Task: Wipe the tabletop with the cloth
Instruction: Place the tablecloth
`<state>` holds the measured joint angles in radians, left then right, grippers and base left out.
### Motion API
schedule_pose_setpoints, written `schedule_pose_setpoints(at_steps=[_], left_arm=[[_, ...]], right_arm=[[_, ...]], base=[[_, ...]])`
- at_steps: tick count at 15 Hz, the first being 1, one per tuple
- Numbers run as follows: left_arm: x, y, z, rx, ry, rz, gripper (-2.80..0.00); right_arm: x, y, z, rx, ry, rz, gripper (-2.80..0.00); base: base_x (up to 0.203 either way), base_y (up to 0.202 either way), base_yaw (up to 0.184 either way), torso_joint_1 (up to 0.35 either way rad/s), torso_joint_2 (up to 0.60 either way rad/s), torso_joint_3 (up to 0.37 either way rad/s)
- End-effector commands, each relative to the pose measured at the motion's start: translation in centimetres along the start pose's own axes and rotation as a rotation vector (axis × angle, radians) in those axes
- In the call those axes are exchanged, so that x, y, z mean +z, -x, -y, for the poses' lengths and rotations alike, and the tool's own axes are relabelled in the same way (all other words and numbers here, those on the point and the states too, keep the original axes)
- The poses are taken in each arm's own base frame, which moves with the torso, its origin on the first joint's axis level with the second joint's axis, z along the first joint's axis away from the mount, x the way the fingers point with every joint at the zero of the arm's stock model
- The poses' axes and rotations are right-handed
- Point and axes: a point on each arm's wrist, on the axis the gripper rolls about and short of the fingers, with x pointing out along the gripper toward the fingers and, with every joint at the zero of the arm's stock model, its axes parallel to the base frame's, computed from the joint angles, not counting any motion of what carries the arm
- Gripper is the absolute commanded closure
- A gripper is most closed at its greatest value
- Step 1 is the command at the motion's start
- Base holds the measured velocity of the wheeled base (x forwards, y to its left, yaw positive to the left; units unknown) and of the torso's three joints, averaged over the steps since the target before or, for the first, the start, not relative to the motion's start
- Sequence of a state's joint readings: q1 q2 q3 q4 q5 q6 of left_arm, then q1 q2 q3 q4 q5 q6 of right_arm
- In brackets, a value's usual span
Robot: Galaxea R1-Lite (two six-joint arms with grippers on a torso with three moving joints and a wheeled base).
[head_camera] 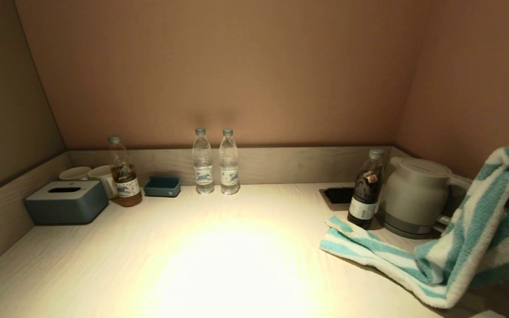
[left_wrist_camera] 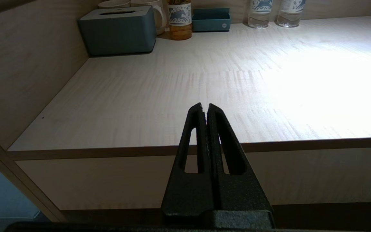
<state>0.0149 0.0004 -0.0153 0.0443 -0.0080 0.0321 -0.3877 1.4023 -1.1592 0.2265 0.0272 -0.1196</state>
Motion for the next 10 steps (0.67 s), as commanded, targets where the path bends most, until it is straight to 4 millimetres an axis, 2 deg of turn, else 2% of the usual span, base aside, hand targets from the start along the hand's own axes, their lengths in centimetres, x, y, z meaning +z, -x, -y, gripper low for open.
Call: schedule_pose_setpoints(at_steps=[1, 2, 10], left_arm=[[0.0, 0.0, 0.0, -0.001, 0.000, -0.003, 0.00], [0.0, 0.0, 0.0, 0.001, 0.000, -0.001, 0.00], [0.0, 0.0, 0.0, 0.001, 0.000, -0.001, 0.00]], right_arm=[[-0.4, -1.0, 0.0, 0.007, -0.003, -0.033, 0.00], [-0.9, -1.8, -0.1, 0.012, -0.006, -0.065, 0.00], [-2.3, -3.7, -0.2, 0.024, -0.015, -0.145, 0.00]], base=[[0.000, 0.000, 0.000, 0.000, 0.00, 0.000], [0.000, 0.000, 0.000, 0.000, 0.00, 0.000], [0.000, 0.000, 0.000, 0.000, 0.00, 0.000]])
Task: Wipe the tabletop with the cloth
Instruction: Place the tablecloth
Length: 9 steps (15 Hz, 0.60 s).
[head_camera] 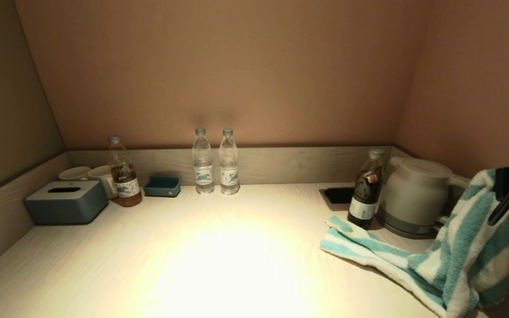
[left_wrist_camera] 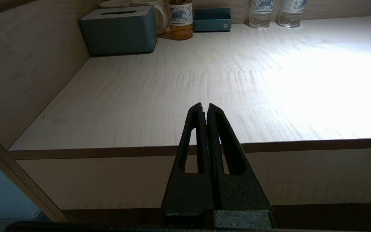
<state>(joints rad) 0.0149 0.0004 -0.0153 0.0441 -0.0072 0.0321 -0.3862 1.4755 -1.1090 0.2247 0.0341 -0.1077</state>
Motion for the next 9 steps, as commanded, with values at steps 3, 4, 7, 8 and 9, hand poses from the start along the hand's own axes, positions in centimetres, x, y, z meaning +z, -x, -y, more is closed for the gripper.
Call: schedule_pose_setpoints(at_steps=[3, 4, 7, 8, 9], left_arm=[[0.0, 0.0, 0.0, 0.000, 0.000, -0.003, 0.00], [0.0, 0.0, 0.0, 0.000, 0.000, -0.001, 0.00], [0.0, 0.0, 0.0, 0.000, 0.000, -0.003, 0.00], [0.0, 0.0, 0.0, 0.000, 0.000, -0.001, 0.00], [0.0, 0.0, 0.0, 0.000, 0.000, -0.001, 0.00]], right_arm=[[-0.6, -1.4, 0.0, 0.006, 0.001, -0.048, 0.00], [-0.6, -1.6, 0.0, 0.007, 0.000, -0.054, 0.00], [-1.0, -2.3, 0.0, 0.011, -0.002, -0.080, 0.00], [-1.1, -2.8, 0.0, 0.014, -0.004, -0.094, 0.00], [-1.1, -2.9, 0.0, 0.014, -0.004, -0.095, 0.00]], base=[[0.000, 0.000, 0.000, 0.000, 0.00, 0.000], [0.000, 0.000, 0.000, 0.000, 0.00, 0.000], [0.000, 0.000, 0.000, 0.000, 0.00, 0.000], [0.000, 0.000, 0.000, 0.000, 0.00, 0.000], [0.000, 0.000, 0.000, 0.000, 0.00, 0.000]])
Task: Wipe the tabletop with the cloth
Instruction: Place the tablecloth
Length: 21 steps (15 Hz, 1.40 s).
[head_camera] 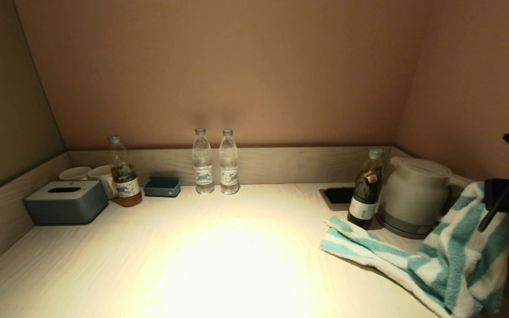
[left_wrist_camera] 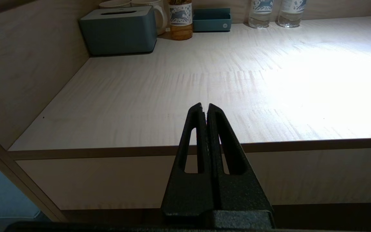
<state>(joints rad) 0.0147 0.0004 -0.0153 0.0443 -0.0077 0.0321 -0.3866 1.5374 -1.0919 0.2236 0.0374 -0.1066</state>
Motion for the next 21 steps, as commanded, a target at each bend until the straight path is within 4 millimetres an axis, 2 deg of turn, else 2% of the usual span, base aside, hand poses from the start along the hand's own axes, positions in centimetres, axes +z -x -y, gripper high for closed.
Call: schedule_pose_setpoints(at_steps=[1, 6, 13, 15, 16, 21], left_arm=[[0.0, 0.0, 0.0, 0.001, 0.000, -0.001, 0.00], [0.0, 0.0, 0.0, -0.001, 0.000, -0.001, 0.00], [0.0, 0.0, 0.0, 0.001, 0.000, -0.001, 0.00], [0.0, 0.0, 0.0, 0.001, 0.000, -0.001, 0.00], [0.0, 0.0, 0.0, 0.001, 0.000, -0.001, 0.00], [0.0, 0.0, 0.0, 0.001, 0.000, -0.001, 0.00]], right_arm=[[-0.1, -1.2, 0.0, 0.004, 0.000, -0.027, 0.00], [-0.1, -1.7, 0.0, 0.002, 0.004, -0.024, 0.00], [-1.0, -0.4, -2.8, 0.082, 0.067, -0.015, 0.00], [-1.0, -0.4, -2.8, 0.082, 0.067, -0.015, 0.00], [-1.2, -0.6, -2.9, 0.084, 0.068, -0.027, -2.80], [-1.4, -0.8, -3.0, 0.084, 0.070, -0.036, -2.80]], base=[[0.000, 0.000, 0.000, 0.000, 0.00, 0.000], [0.000, 0.000, 0.000, 0.000, 0.00, 0.000], [0.000, 0.000, 0.000, 0.000, 0.00, 0.000], [0.000, 0.000, 0.000, 0.000, 0.00, 0.000], [0.000, 0.000, 0.000, 0.000, 0.00, 0.000], [0.000, 0.000, 0.000, 0.000, 0.00, 0.000]])
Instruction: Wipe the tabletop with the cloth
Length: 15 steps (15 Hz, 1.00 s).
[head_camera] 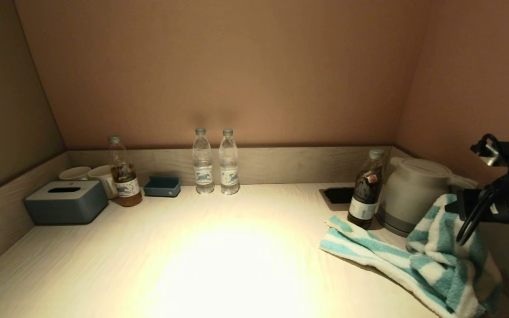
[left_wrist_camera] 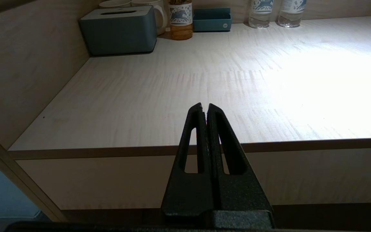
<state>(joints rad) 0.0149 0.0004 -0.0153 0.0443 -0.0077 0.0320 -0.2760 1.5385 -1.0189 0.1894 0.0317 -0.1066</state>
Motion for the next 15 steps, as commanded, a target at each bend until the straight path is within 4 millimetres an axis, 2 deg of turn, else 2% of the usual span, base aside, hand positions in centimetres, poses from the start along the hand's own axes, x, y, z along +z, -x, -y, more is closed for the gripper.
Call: schedule_pose_setpoints(at_steps=[1, 5, 9, 13, 14, 15], left_arm=[[0.0, 0.0, 0.0, 0.000, 0.000, -0.001, 0.00], [0.0, 0.0, 0.0, 0.000, 0.000, -0.003, 0.00], [0.0, 0.0, 0.0, 0.000, 0.000, -0.001, 0.00], [0.0, 0.0, 0.0, 0.000, 0.000, -0.001, 0.00], [0.0, 0.0, 0.0, 0.000, 0.000, -0.001, 0.00], [0.0, 0.0, 0.0, 0.000, 0.000, -0.001, 0.00]], right_arm=[[0.0, 0.1, 0.0, -0.001, 0.001, 0.003, -2.80], [0.5, 4.3, -0.1, -0.017, 0.009, 0.127, -2.80], [0.2, 7.9, -0.6, -0.006, 0.029, 0.222, -2.80], [-0.1, 8.8, -1.1, 0.014, 0.042, 0.245, -2.80], [-0.3, 10.2, -1.3, 0.027, 0.051, 0.291, 0.00], [-0.4, 11.1, -1.6, 0.042, 0.060, 0.318, 0.00]], base=[[0.000, 0.000, 0.000, 0.000, 0.00, 0.000], [0.000, 0.000, 0.000, 0.000, 0.00, 0.000], [0.000, 0.000, 0.000, 0.000, 0.00, 0.000], [0.000, 0.000, 0.000, 0.000, 0.00, 0.000], [0.000, 0.000, 0.000, 0.000, 0.00, 0.000], [0.000, 0.000, 0.000, 0.000, 0.00, 0.000]])
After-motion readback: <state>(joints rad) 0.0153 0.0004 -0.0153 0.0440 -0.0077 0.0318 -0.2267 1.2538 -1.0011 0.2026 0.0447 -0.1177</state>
